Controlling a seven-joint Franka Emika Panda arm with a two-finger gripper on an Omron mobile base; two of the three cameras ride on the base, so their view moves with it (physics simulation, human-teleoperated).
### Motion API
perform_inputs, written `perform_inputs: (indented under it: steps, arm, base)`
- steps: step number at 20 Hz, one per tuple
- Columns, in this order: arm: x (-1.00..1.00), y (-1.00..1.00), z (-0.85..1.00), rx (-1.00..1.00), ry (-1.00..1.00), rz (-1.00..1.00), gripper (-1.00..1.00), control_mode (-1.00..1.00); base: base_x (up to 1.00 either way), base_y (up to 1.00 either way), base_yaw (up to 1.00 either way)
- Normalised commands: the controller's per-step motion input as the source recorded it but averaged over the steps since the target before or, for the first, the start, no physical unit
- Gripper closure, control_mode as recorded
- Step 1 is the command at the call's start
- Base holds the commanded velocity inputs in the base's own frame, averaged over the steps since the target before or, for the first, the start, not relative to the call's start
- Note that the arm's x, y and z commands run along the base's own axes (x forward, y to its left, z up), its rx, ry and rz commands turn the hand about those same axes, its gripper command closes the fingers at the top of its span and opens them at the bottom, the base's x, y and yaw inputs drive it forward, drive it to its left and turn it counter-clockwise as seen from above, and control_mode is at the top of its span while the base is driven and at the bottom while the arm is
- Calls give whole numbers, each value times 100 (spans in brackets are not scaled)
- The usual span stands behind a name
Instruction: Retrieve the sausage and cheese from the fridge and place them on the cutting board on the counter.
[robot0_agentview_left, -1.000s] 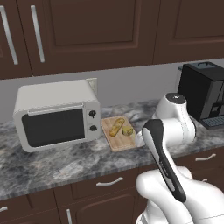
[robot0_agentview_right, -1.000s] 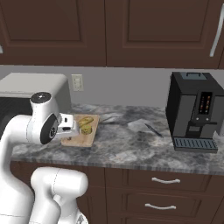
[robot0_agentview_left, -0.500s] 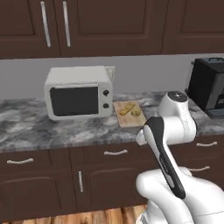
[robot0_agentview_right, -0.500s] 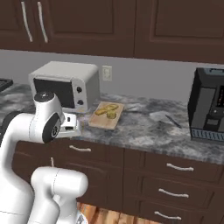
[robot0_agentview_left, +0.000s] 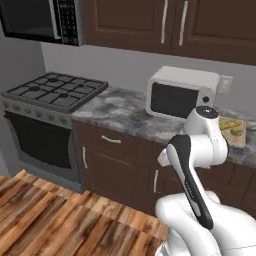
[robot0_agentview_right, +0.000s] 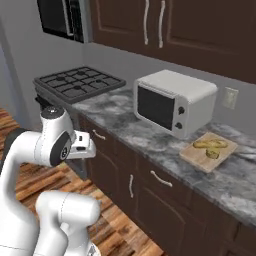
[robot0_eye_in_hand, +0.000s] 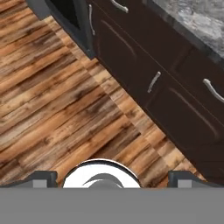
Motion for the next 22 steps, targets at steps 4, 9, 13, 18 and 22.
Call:
perform_inputs:
  steps: [4, 9, 13, 18, 22]
  arm:
    - [0, 0, 0, 0, 0, 0, -100, 100]
    - [0, 0, 0, 0, 0, 0, -100, 100]
    - [0, 0, 0, 0, 0, 0, -100, 100]
    - [0, 0, 0, 0, 0, 0, -100, 100]
    - [0, 0, 0, 0, 0, 0, -100, 100]
  base:
    - [28, 10, 72]
    - [82, 6, 57]
    - [100, 3, 35]
    - [100, 31, 13]
    - [100, 49, 21]
